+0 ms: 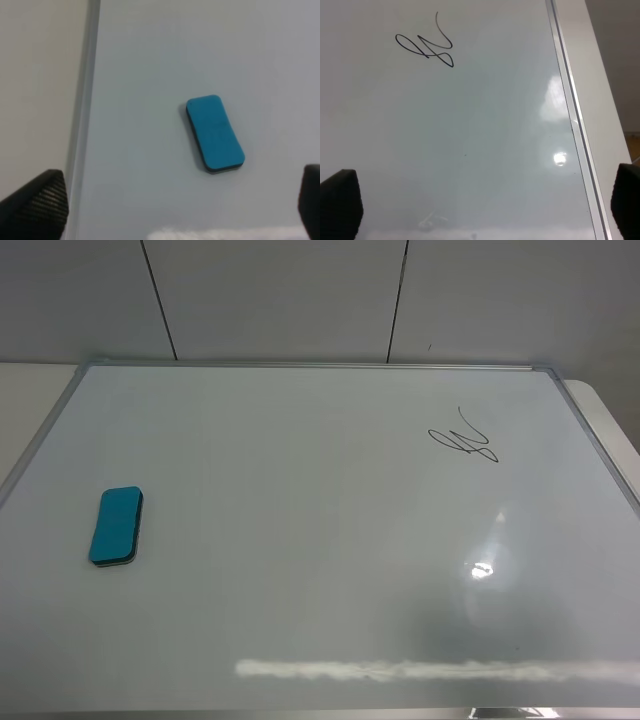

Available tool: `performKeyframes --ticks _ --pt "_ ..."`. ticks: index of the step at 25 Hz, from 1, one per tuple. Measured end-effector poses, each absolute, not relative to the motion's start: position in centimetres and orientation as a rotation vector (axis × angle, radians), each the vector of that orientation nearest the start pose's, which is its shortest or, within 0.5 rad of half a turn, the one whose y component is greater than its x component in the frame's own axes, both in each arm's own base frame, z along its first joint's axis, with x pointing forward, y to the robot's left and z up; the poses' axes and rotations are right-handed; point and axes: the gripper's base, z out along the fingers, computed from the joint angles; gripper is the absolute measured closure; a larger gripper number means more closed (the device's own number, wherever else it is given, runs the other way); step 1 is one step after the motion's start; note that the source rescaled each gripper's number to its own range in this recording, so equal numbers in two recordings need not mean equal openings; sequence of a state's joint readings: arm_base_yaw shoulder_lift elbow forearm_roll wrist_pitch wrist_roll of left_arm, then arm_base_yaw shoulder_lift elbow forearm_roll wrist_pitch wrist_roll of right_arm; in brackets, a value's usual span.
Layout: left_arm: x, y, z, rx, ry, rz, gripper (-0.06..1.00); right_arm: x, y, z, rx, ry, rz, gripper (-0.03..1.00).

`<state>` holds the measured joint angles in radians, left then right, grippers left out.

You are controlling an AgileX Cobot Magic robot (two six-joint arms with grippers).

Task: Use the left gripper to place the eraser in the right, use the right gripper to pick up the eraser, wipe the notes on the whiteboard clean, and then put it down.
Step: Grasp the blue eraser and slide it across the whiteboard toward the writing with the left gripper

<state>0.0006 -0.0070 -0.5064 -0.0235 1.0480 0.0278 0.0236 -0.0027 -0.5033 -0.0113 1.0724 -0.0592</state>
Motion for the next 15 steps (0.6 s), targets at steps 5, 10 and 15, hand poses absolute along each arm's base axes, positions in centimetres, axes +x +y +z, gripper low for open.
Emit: performKeyframes --ticks 5,10,15 --pt "-0.62 -0.19 28.01 0.029 2.018 -0.010 0.02 -0.62 -0.10 27.72 -0.084 2.048 -0.036 -0.03" --pt "-0.62 -0.19 28.01 0.029 2.018 -0.010 0.02 -0.62 -0.10 27.72 -0.084 2.048 -0.036 -0.03" --pt "-0.62 -0.19 28.01 0.029 2.018 -0.010 0.02 -0.62 -0.10 27.72 -0.084 2.048 -0.036 -0.03"
